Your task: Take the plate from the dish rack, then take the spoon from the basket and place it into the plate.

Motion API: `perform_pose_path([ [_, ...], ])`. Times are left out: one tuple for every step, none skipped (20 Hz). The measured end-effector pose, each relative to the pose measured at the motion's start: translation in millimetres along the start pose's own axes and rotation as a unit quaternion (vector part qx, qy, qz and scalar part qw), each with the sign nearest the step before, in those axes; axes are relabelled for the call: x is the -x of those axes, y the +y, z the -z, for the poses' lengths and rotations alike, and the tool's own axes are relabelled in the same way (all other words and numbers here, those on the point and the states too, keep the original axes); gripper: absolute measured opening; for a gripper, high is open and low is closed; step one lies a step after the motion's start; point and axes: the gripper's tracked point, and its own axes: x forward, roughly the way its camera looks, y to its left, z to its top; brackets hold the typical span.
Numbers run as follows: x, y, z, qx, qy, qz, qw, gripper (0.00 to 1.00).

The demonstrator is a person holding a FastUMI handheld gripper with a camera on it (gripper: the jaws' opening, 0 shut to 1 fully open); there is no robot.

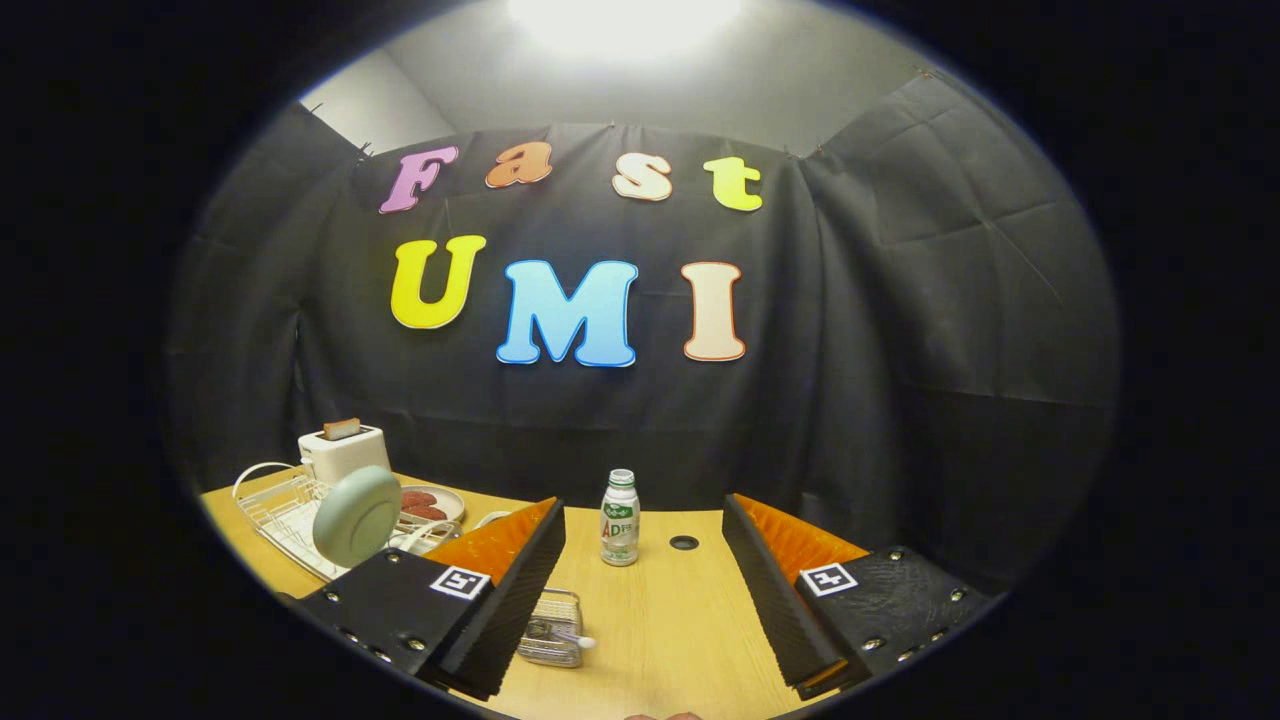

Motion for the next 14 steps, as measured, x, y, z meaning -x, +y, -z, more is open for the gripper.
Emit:
perform_pose_path([
  [0, 17, -10, -0.005, -0.003, -0.007, 1.0, 0.97],
  [-1, 33, -16, -0.008, -0.007, -0.017, 1.0, 0.97],
  [-3, 48, -21, -0.007, -0.007, -0.025, 1.0, 0.97],
  [-6, 62, -22, -0.007, -0.005, -0.035, 0.999, 0.97],
  [-9, 78, -26, -0.008, -0.004, -0.044, 0.999, 0.97],
  [-12, 91, -28, -0.007, -0.003, -0.052, 0.999, 0.97],
  [-14, 104, -33, -0.007, -0.003, -0.06, 0.998, 0.97],
  [-16, 118, -35, -0.008, -0.005, -0.069, 0.998, 0.97],
  [-19, 132, -39, -0.008, -0.005, -0.078, 0.997, 0.97],
  [-22, 141, -40, -0.008, -0.003, -0.084, 0.996, 0.97],
  [-24, 149, -43, -0.012, -0.002, -0.089, 0.996, 0.97],
  [-26, 159, -47, -0.015, -0.002, -0.092, 0.996, 0.97],
  [-29, 166, -51, -0.018, -0.002, -0.091, 0.996, 0.97],
  [-31, 173, -52, -0.022, -0.002, -0.093, 0.995, 0.97],
])
